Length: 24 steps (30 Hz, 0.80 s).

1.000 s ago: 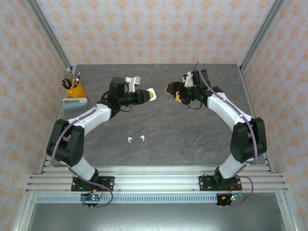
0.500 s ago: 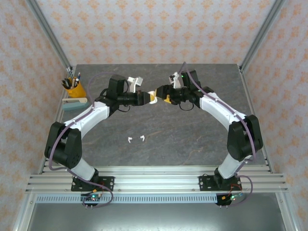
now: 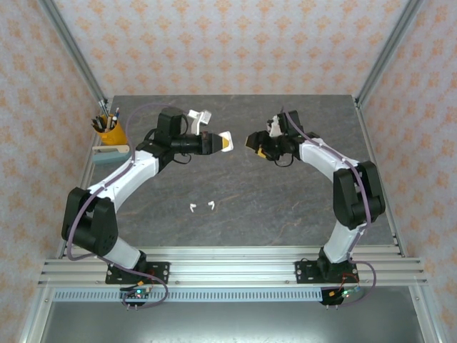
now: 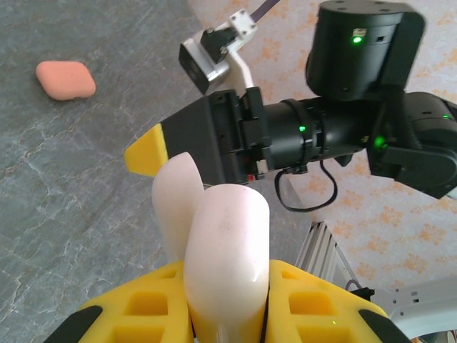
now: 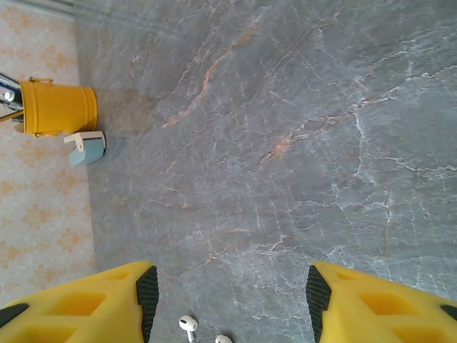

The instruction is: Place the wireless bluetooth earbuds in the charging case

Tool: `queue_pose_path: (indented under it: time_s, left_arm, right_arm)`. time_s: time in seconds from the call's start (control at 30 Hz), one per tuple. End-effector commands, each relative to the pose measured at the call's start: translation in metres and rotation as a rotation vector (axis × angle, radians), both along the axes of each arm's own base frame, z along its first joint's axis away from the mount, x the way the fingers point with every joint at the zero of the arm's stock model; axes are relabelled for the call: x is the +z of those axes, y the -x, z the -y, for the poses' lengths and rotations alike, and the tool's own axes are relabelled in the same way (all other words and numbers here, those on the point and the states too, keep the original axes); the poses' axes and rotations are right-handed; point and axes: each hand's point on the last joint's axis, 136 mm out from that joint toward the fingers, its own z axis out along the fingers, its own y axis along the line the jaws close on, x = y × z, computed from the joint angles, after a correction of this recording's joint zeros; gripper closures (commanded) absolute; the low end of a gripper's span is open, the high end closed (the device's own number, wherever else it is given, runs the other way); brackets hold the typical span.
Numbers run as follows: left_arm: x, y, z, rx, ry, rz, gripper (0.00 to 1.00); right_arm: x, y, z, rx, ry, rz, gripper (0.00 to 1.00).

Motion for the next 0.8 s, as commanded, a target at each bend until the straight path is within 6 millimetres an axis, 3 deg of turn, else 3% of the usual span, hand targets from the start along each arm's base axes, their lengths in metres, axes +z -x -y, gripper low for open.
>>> queue_pose_path:
  time_s: [0.0, 0.17, 0.37, 0.53, 0.77]
  left_arm:
    - [0.021, 0.004, 0.003, -0.040, 0.020, 0.072, 1.00]
    - [0.021, 0.002, 0.004, -0.050, 0.030, 0.073, 1.00]
    - [0.027, -0.001, 0.007, -0.078, 0.061, 0.071, 1.00]
    - [0.035, -0.008, 0.010, -0.073, 0.092, 0.078, 1.00]
    - [0.037, -0.014, 0.012, -0.070, 0.106, 0.075, 1.00]
  right_arm:
    - [0.040, 0.004, -0.003, 0.004, -0.046, 0.091, 0.42]
    - [0.076, 0.023, -0.009, 0.083, -0.151, 0.161, 0.42]
    - [0.113, 0.041, -0.024, 0.209, -0.281, 0.223, 0.50]
    - [0.122, 0.042, -0.029, 0.235, -0.308, 0.233, 0.57]
    - [0.123, 0.046, -0.035, 0.256, -0.316, 0.232, 0.59]
